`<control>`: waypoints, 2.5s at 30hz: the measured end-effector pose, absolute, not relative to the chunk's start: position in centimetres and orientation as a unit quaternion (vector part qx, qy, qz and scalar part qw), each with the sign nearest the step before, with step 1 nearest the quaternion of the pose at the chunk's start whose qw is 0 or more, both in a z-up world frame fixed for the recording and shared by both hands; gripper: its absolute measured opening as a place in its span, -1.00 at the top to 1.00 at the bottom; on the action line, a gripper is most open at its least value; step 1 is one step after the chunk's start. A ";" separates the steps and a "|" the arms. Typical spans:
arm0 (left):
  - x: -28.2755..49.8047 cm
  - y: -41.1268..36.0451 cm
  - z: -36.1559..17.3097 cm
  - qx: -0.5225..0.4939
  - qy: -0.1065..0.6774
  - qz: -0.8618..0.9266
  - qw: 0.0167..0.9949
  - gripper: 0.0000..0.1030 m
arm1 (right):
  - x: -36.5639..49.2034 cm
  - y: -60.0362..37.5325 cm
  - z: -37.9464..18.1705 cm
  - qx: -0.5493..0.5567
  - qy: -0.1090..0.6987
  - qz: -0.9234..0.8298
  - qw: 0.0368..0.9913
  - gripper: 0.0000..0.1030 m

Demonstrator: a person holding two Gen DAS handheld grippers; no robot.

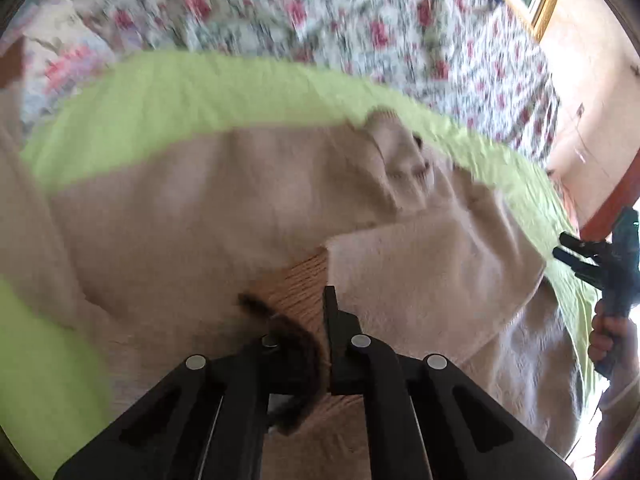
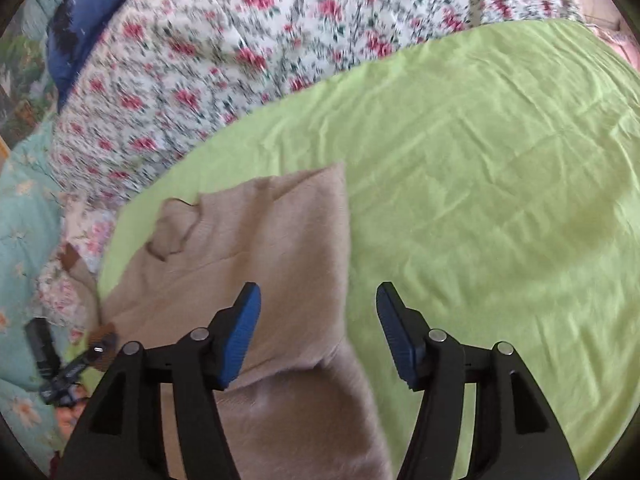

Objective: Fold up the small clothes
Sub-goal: 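Lay the held sleeve across the sweater body and open the left gripper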

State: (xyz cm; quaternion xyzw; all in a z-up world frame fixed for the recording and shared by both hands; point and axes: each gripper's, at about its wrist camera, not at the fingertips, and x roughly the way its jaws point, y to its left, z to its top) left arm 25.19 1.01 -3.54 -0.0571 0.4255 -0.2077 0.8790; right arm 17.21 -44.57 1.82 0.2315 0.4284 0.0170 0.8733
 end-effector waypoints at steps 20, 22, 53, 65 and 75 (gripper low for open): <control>27.4 -1.6 -3.4 -0.027 0.429 -0.212 0.878 0.91 | 17.6 -43.9 3.5 0.132 0.422 -0.085 0.893 0.55; 27.0 -1.4 -3.7 -0.022 0.430 -0.209 0.878 0.89 | 16.8 -41.6 4.9 0.126 0.400 -0.032 0.907 0.46; 38.5 25.8 2.8 -0.107 0.393 0.112 0.906 -0.58 | 12.7 -30.6 2.3 0.188 0.474 0.141 0.848 -0.04; 34.3 23.0 6.2 -0.088 0.319 0.055 0.942 0.84 | 11.7 -32.2 3.2 0.206 0.458 0.132 0.854 -0.04; 25.4 4.8 8.9 -0.038 0.289 -0.154 0.944 0.85 | 8.6 -37.3 4.4 0.247 0.426 0.085 0.866 -0.04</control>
